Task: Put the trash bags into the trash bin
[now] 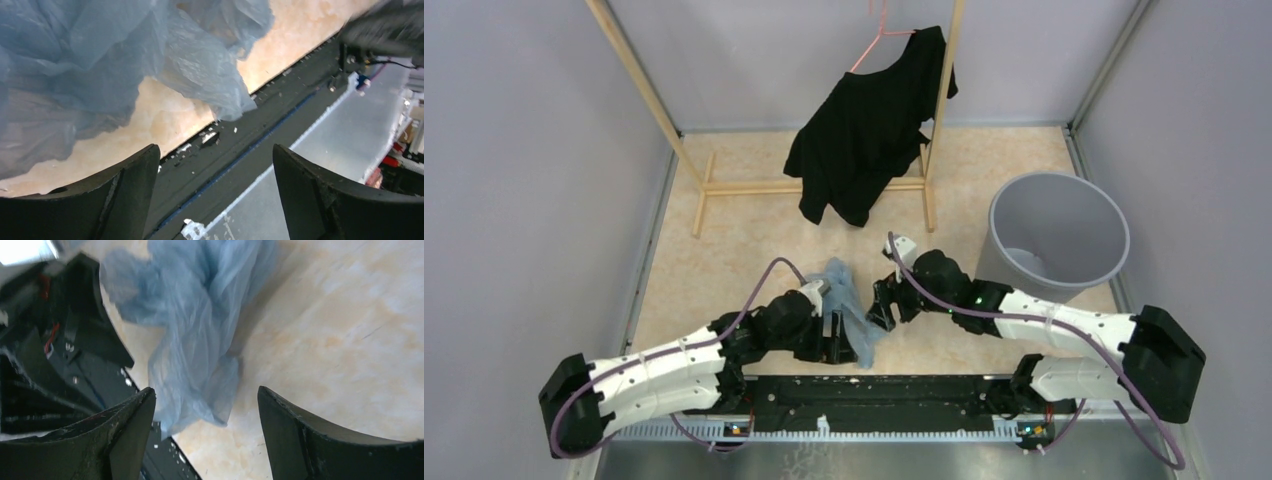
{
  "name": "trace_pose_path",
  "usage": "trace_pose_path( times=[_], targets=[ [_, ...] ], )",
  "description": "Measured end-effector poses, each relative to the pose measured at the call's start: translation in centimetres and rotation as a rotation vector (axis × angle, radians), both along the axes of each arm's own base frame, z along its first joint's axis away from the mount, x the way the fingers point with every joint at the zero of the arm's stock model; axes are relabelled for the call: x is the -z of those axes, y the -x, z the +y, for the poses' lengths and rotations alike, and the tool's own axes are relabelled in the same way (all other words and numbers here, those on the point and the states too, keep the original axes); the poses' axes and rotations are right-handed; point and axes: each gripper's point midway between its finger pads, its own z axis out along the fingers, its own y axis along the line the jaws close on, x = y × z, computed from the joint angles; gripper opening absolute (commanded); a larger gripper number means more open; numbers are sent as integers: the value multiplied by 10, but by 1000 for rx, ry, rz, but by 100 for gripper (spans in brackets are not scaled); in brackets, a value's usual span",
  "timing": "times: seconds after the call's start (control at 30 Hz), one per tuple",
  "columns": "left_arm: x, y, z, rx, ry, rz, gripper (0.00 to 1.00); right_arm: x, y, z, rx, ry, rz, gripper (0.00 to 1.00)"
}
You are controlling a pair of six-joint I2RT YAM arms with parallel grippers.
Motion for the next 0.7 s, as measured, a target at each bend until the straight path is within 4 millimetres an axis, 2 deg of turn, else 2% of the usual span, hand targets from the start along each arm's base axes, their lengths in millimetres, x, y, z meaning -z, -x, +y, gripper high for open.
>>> trace_pose_path(
  times=[0.1,0.17,0.27,0.37,0.5,0.63,0.7],
  targets=[
    [17,-8,2,-58,-75,1,80,32,22,-2,-64,-4,91,72],
    [32,-18,12,-117,-161,-10,74,45,32,-1,-85,-17,135,72],
    [43,-31,24,-179,-267,-38,72,53,38,4,-105,-45,170,70],
    [38,-43,20,-199,-282,-75,70,56,37,12,-113,-73,176,65],
    [30,-50,13,-207,-254,-101,70,62,31,21,-106,-84,165,47],
    [22,-49,8,-206,-209,-105,81,74,20,22,-60,-62,148,17],
    [16,-48,5,-207,-161,-110,85,80,16,20,-35,-42,151,8]
  ],
)
